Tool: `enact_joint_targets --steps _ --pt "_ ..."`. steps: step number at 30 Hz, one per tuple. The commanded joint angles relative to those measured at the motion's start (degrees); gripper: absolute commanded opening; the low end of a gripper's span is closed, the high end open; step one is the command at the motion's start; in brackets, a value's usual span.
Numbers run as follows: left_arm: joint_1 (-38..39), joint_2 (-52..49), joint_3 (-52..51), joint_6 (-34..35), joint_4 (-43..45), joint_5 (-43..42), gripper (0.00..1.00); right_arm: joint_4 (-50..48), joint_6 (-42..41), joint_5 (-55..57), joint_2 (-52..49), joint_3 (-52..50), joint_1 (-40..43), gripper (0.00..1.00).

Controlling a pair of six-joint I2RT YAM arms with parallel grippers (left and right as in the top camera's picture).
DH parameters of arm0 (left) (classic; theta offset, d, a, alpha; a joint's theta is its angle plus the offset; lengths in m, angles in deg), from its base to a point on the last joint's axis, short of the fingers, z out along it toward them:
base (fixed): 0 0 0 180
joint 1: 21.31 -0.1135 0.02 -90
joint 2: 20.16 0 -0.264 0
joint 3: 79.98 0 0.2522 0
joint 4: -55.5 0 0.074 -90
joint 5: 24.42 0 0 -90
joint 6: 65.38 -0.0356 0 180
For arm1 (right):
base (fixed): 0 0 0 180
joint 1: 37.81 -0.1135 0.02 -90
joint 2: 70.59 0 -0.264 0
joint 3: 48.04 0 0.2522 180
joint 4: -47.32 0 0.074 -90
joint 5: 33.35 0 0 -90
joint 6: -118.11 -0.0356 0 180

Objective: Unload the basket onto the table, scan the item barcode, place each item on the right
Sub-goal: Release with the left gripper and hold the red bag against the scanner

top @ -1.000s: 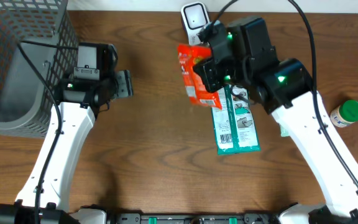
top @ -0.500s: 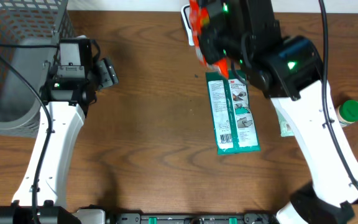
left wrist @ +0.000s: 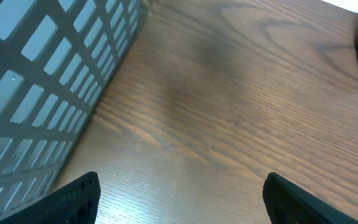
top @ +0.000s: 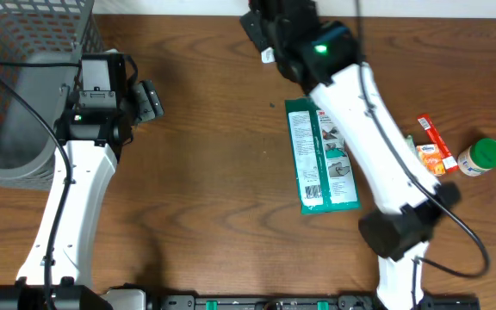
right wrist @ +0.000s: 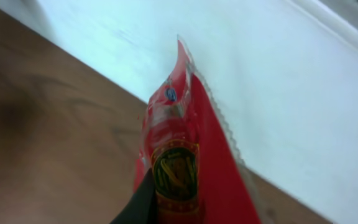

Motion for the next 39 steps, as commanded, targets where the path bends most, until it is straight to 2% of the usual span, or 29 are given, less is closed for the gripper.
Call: enact_joint_targets --steps 1,5,10,15,18,23,31,33,39 --pt "-0.2 -0.7 -0.1 0.1 0.1 0.7 0.84 -3.7 10.4 9.6 -3.5 0.9 -0.8 0.01" --pt "-0.2 -0.7 -0.1 0.1 0.1 0.7 0.84 -5.6 16.7 11.4 -6.8 0.9 -1.7 0.01" --pt "-0.2 -0.7 -0.1 0.1 0.1 0.7 0.84 -9.4 20.7 19.9 -9.8 0.9 -3.5 0.01" --pt "-0.2 -0.7 -0.1 0.1 0.1 0.7 0.84 -16.8 27.6 24.9 -13.5 0.9 -3.7 0.01" --pt "-0.2 -0.7 -0.1 0.1 0.1 0.7 0.84 -26.9 36.1 31.2 -16.8 0.9 -3.5 0.01" --pt "-0.2 -0.7 -0.1 0.1 0.1 0.7 0.84 -43.3 48.4 35.2 -22.4 0.9 -3.4 0.03" --pt "-0.2 -0.7 -0.1 0.1 0.1 0.7 0.84 -68.7 64.4 34.2 -31.8 0.9 -2.8 0.01" --pt "-0.2 -0.7 -0.1 0.1 0.1 0.7 0.84 -71.5 65.2 32.6 -33.5 0.9 -2.3 0.01" --pt "-0.2 -0.7 -0.1 0.1 0.1 0.7 0.84 -71.1 63.3 27.6 -36.3 0.9 -0.8 0.01"
